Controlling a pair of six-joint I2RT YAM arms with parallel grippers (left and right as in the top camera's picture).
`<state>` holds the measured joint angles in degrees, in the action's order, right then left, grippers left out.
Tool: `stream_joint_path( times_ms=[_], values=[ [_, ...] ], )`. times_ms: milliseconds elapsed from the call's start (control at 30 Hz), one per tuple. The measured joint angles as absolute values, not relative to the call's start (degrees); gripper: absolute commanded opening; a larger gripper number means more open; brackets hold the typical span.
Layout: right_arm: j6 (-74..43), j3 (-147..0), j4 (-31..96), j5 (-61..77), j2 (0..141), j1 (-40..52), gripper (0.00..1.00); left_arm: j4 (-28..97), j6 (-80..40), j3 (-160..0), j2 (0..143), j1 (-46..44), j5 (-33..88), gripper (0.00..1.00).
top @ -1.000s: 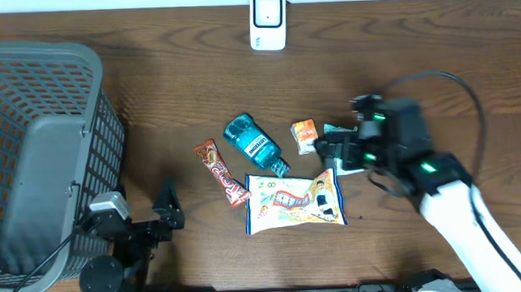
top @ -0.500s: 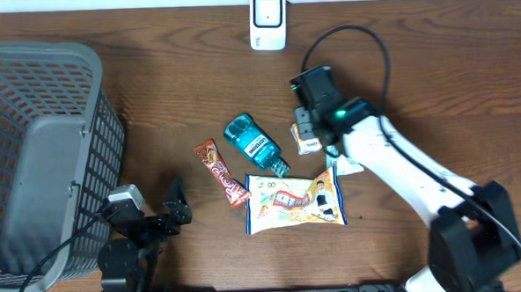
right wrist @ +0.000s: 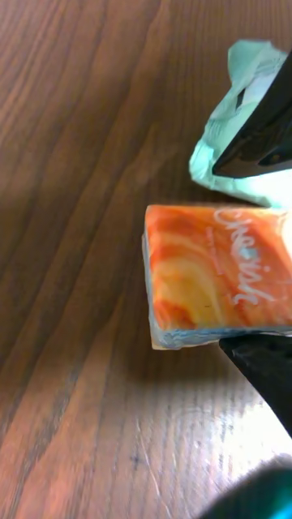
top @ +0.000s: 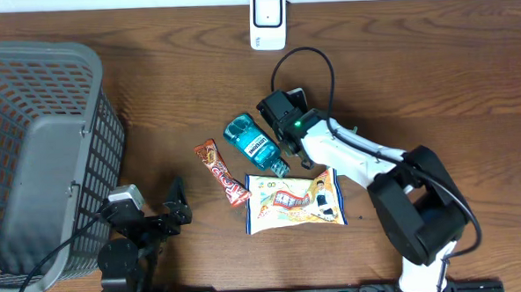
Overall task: Scan the item barcode
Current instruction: 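Lift the orange package off the table with the right gripper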
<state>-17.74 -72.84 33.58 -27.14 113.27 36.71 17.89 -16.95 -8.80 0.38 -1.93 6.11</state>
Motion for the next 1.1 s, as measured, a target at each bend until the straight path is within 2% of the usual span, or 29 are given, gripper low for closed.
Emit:
stream_joint_path(
  times_ms=[267,667,767,867,933,1100],
  values=[
    [-17.69,-73.19,33.58,-28.88,115.79,37.52,0.47,22.22,-16.95,-8.8,0.38,-1.93,6.11,0.98],
    [-17.67,-73.19,33.8,-33.67,115.9,40.1,0.49,23.4,-16.93,-8.8,0.38,-1.93,6.11,0.98],
    [-17.67,-73.19,33.8,-34.57,115.9,40.91,0.44,23.42,-16.93,-8.8,0.36,-1.93,6.11,0.98],
    [-17.54,-73.19,33.8,-34.48,115.9,41.56,0.29,23.42,-16.93,-8.8,0.38,-1.93,6.11,0.98],
    [-17.43,-73.19,33.78,-34.33,115.9,41.6,0.23,23.44,-16.95,-8.8,0.38,-1.93,6.11,0.98],
    [-17.98,-73.6,33.65,-33.91,117.62,41.34,0.24,23.46,-16.93,-8.8,0.38,-1.93,6.11,0.98]
  ],
)
